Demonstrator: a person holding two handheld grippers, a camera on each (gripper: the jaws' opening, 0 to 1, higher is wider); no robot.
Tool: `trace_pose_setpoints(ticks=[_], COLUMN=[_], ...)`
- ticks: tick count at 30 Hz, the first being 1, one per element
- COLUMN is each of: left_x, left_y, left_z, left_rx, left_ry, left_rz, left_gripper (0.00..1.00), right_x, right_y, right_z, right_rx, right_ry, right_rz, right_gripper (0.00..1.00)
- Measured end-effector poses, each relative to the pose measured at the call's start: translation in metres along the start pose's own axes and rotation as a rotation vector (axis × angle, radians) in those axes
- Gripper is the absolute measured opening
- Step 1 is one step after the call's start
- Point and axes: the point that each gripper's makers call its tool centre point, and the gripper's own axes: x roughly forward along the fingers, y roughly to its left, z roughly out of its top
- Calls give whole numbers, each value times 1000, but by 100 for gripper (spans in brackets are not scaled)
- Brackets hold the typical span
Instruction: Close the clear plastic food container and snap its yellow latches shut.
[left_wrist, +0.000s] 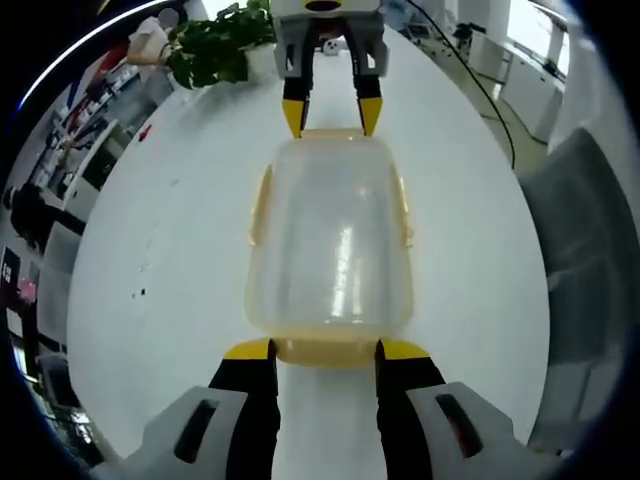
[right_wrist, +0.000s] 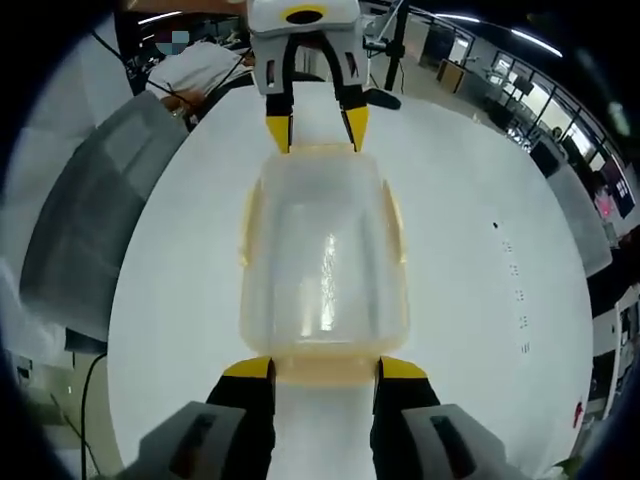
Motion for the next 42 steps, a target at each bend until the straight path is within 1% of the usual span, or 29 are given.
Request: trace_pose_setpoints(ticks=[5, 10, 20, 30, 35, 36, 40, 42], left_x=[5, 8, 10, 10, 10, 9, 4, 2], left_y=[-1, 0, 1, 1, 2, 2, 4, 4], left_z=[0, -2, -3, -2, -2, -2, -2, -2], left_rx=[3, -2, -10, -10, 9, 27, -9, -12], left_ry=[1, -1, -21, -27, -30, -39, -65, -69], left_rz=[-9, -16, -38, -55, -53, -50, -54, -55], left_gripper=[35, 35, 35, 35, 37, 37, 37, 36], right_x=[4, 4, 6, 7, 6, 6, 2, 1], right_y=[1, 0, 0, 0, -1, -1, -2, -3], right_z=[-4, -4, -5, -5, -5, -5, -6, -6], right_rx=[6, 6, 17, 14, 16, 25, 43, 52], right_ry=[4, -2, -3, -1, -5, -7, -22, -23], right_rz=[9, 13, 26, 31, 19, 21, 17, 18], right_gripper=[35, 35, 35, 36, 37, 37, 38, 38])
